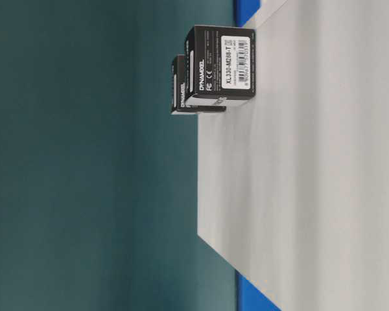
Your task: Place the box from the white plastic tray onto the white base.
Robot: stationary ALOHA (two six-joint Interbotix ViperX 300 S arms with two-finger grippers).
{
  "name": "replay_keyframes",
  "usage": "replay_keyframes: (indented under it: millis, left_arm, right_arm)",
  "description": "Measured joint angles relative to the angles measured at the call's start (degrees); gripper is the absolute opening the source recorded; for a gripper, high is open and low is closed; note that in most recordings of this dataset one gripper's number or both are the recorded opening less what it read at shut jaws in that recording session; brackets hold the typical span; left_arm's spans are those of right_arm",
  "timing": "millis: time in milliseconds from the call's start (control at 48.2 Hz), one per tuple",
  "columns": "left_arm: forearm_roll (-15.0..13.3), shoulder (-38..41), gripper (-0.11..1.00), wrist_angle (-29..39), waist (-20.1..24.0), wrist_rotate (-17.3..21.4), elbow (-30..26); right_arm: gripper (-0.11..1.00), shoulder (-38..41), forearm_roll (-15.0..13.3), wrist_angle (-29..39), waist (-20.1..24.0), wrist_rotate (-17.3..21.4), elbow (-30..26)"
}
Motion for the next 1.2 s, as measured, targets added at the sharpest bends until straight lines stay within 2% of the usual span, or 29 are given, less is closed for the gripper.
replay_keyframes:
  millis: [1203]
  left_arm:
    - [0.00, -0.09, -0.07, -1.14, 0.00, 0.09, 0.00]
  right_arm:
    - [0.96, -0.09, 0.00, -0.09, 0.00, 0.00, 1.23]
